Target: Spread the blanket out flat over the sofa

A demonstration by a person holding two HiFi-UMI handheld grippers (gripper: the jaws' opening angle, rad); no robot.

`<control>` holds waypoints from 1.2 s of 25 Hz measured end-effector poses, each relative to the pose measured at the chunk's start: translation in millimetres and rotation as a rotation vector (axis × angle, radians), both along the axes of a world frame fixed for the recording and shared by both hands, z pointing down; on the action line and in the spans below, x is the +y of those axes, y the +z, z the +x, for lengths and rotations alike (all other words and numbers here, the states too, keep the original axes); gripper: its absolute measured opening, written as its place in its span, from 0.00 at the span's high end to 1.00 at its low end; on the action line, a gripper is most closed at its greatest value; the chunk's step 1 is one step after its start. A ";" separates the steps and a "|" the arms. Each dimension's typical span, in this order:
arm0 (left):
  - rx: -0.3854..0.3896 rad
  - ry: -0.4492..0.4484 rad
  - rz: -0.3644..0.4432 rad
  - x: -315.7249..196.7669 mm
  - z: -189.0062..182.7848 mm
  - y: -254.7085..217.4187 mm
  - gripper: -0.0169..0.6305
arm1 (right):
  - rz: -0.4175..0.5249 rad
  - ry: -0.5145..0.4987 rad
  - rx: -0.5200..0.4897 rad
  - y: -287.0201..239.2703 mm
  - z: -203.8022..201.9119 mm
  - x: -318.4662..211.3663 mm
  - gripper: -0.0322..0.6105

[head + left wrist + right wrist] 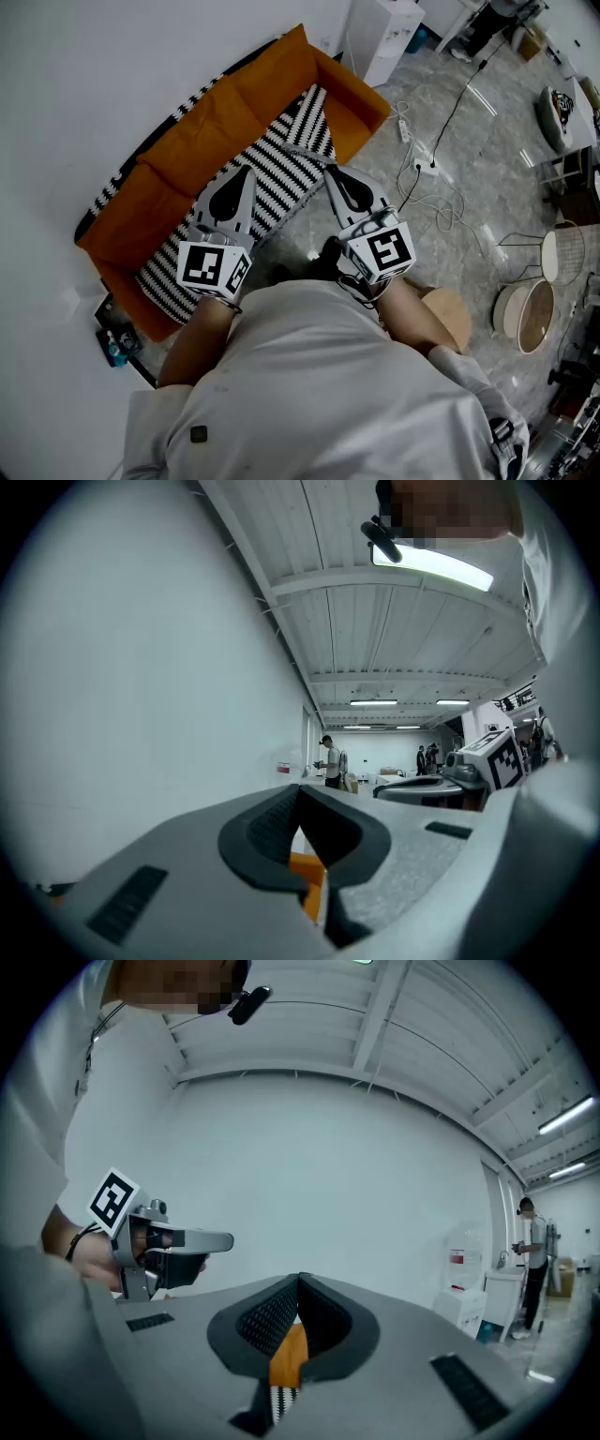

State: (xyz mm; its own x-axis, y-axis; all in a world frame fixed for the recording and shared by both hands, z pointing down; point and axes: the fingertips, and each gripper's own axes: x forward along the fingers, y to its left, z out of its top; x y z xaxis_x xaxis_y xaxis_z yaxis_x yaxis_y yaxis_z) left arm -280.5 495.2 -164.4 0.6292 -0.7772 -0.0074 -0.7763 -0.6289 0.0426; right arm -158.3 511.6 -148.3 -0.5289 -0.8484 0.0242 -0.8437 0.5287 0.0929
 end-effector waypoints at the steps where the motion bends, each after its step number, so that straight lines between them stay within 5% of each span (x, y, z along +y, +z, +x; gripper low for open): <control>1: 0.000 -0.001 -0.001 -1.5 1.5 0.6 0.96 | 0.000 0.000 0.000 0.7 1.4 -1.5 0.91; 15: -0.010 -0.011 -0.033 -29.0 35.0 13.9 0.96 | -0.041 0.008 0.001 17.5 38.3 -31.0 0.91; 30: -0.006 -0.058 -0.063 -95.0 124.7 28.0 0.96 | -0.075 -0.027 -0.008 31.5 144.4 -103.2 0.91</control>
